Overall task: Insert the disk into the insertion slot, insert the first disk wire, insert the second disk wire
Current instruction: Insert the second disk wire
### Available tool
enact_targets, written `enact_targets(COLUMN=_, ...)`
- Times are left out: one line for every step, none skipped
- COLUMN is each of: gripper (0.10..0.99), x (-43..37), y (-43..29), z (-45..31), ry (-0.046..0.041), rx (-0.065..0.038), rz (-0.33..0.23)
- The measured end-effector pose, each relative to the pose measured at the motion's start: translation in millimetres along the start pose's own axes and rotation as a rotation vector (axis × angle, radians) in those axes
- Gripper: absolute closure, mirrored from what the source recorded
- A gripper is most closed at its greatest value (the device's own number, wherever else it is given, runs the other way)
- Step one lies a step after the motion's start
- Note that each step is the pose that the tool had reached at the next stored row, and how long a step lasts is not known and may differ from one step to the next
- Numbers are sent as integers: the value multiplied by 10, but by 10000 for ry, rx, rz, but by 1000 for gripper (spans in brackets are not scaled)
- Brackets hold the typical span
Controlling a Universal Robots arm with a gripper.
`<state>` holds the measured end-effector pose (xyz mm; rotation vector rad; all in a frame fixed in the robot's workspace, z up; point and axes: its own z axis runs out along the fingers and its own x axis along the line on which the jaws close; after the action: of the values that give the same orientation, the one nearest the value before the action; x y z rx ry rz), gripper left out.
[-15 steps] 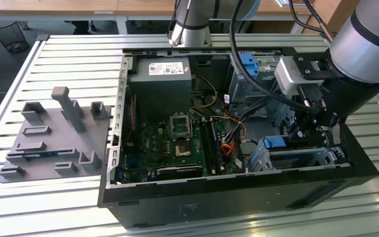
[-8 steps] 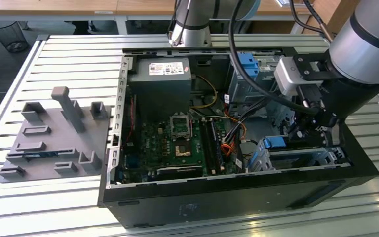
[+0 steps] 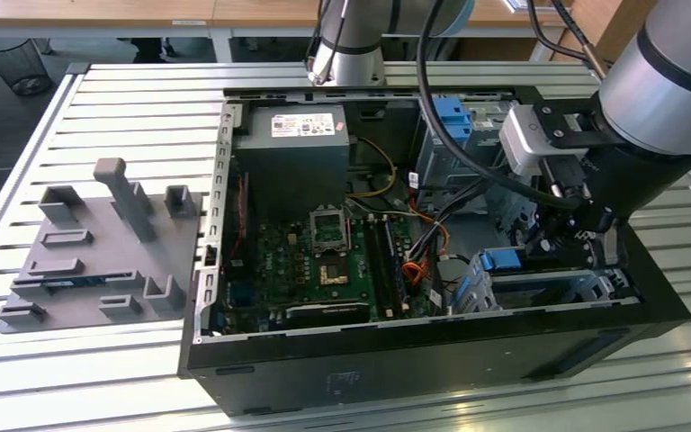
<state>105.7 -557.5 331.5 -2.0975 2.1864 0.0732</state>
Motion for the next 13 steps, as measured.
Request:
enact_targets(gripper=937, x=0, y=0, z=-2, ry=-1, rx=0, rz=0)
enact_targets(gripper=937, x=0, y=0, z=-5, ry=-4, rx=0, rz=0)
enact_targets(gripper=937, x=-1, y=-1, z=-10, ry=-3, rx=0, rz=0)
enact_targets(gripper=937, x=-1, y=-1, z=-12, ry=-3, rx=0, rz=-1)
enact_targets(gripper=937, x=-2, y=-1, z=-12, ry=-3, rx=0, rz=-1)
enact_targets(gripper=937, x=1, y=-1, z=-14, ry=0, rx=0, rz=0)
enact_targets(gripper=937, x=5, y=-1, z=-15, ry=0, rx=0, rz=-1)
enact_targets(gripper=937, x=9, y=-1, z=-15, ry=0, rx=0, rz=-1)
enact_targets(gripper=937, x=14, y=-1, z=-15, ry=-1, rx=0, rz=0)
enact_targets(gripper=937, x=17, y=-1, z=-16, ry=1, rx=0, rz=0)
enact_targets(gripper=937, x=17, y=-2, z=-16, ry=0, rx=0, rz=-1)
enact_targets(gripper=937, x=17, y=-2, z=-15, ry=0, rx=0, rz=-1)
enact_targets(gripper=937, x=17, y=-1, z=-15, ry=0, rx=0, rz=-1)
